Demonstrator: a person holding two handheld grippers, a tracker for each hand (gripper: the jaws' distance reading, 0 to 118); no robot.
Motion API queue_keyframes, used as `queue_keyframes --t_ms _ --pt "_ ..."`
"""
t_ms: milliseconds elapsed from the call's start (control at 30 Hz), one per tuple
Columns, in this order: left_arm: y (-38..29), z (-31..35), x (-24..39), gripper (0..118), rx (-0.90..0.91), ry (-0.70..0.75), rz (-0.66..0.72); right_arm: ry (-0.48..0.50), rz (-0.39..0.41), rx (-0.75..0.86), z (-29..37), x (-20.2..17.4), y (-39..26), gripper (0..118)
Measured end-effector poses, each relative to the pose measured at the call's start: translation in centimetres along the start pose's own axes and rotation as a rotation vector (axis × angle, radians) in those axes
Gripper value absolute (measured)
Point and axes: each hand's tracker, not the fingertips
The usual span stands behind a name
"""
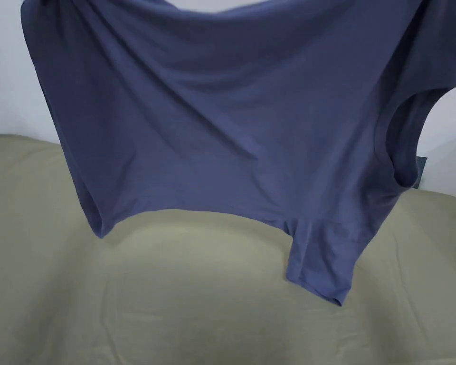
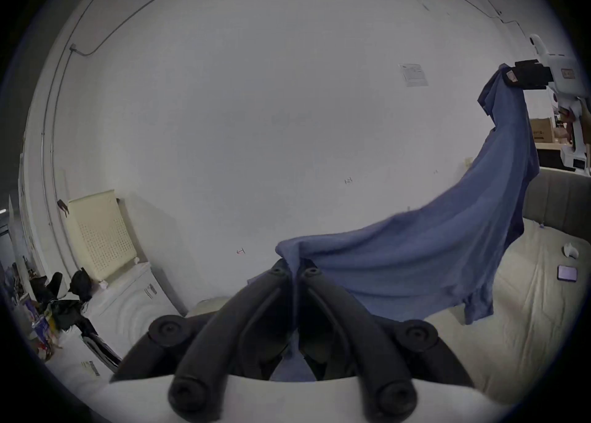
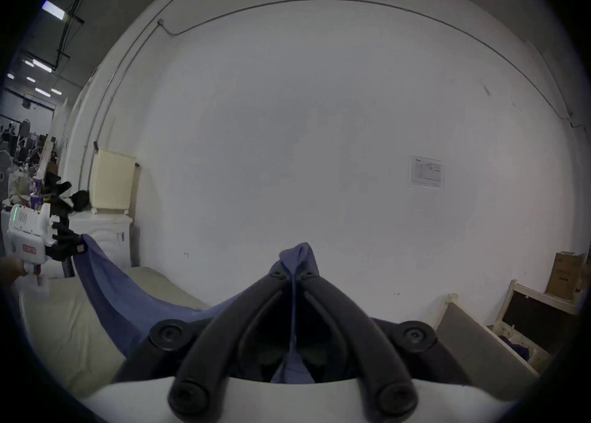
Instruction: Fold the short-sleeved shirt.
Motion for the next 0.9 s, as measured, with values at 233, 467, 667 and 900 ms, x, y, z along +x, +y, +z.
queue_keyframes --t_ms 233,467,667,900 --pt "-4.7 4.2 1.9 5 -0.052 -0.085 -0.019 0.106 0.045 -0.096 5.4 -2.7 -4.2 0" --pt "-11.1 10.1 3.2 5 -0.126 -0.135 0.041 0.161 0.015 -0.163 12.8 -3.5 -9.7 0" --pt "-17.2 17.0 5.2 5 -0.179 -0.208 0.06 0.181 -0.07 -0.253 19.6 -3.1 -15.4 0" --pt "-22.6 24.1 7.4 5 -0.251 -0.28 0.071 0.199 -0.19 -0.327 27.5 -4.4 -20.8 0"
